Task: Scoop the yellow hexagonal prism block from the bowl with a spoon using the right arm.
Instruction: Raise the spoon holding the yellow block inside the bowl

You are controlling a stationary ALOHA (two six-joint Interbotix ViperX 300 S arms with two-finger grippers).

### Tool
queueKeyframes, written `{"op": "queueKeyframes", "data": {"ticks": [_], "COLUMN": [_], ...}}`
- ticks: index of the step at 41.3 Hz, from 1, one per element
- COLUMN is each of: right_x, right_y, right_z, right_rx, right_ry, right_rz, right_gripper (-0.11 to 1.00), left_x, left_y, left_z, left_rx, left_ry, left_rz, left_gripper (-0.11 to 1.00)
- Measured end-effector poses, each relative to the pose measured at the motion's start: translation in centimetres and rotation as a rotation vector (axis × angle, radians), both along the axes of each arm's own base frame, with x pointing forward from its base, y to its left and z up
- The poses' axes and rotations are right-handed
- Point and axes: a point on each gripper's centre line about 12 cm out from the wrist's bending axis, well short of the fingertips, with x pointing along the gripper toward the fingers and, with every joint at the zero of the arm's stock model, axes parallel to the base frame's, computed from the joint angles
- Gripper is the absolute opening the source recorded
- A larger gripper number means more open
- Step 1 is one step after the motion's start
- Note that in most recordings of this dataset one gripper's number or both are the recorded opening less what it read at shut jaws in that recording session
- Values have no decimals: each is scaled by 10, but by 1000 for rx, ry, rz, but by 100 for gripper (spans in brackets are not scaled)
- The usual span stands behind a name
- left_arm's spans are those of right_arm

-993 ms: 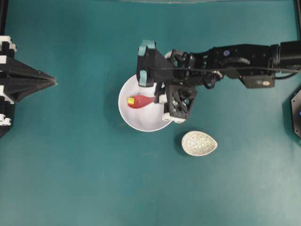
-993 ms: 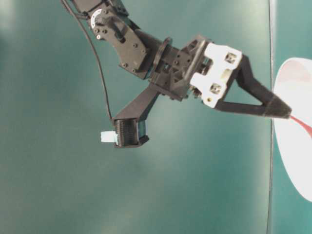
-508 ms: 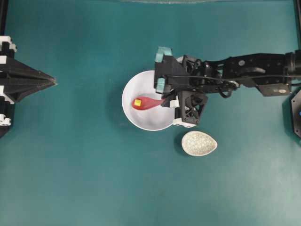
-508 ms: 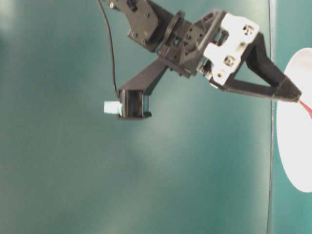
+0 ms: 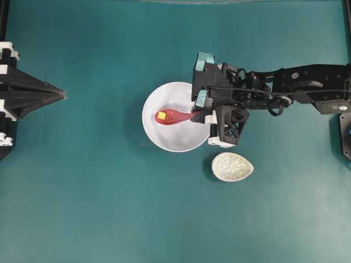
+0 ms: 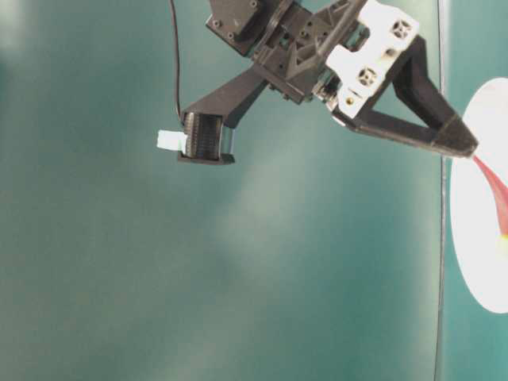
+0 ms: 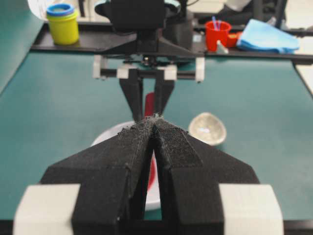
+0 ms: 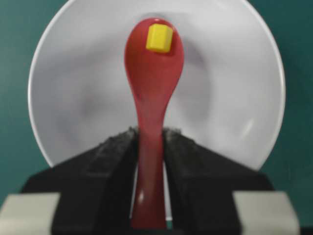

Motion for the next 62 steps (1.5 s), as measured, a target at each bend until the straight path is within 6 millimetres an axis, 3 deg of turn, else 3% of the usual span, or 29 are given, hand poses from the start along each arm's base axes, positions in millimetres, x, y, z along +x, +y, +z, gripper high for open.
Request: {"op": "queueKeyframes", "data": {"ticks": [25,62], "right_x": [4,-31], "right_y": [-4,-2], "right_z": [10,70], "right_rx": [-30,-166], "right_ry": [-126,-281], "right_rz": [-26,56], "right_gripper": [25,25], "left_x": [0,0], "left_y": [0,0], "left_z": [0,-2], "left_rx": [1,1], "left_ry": [2,17], "left_rz": [1,0], "left_gripper": [5,4]}}
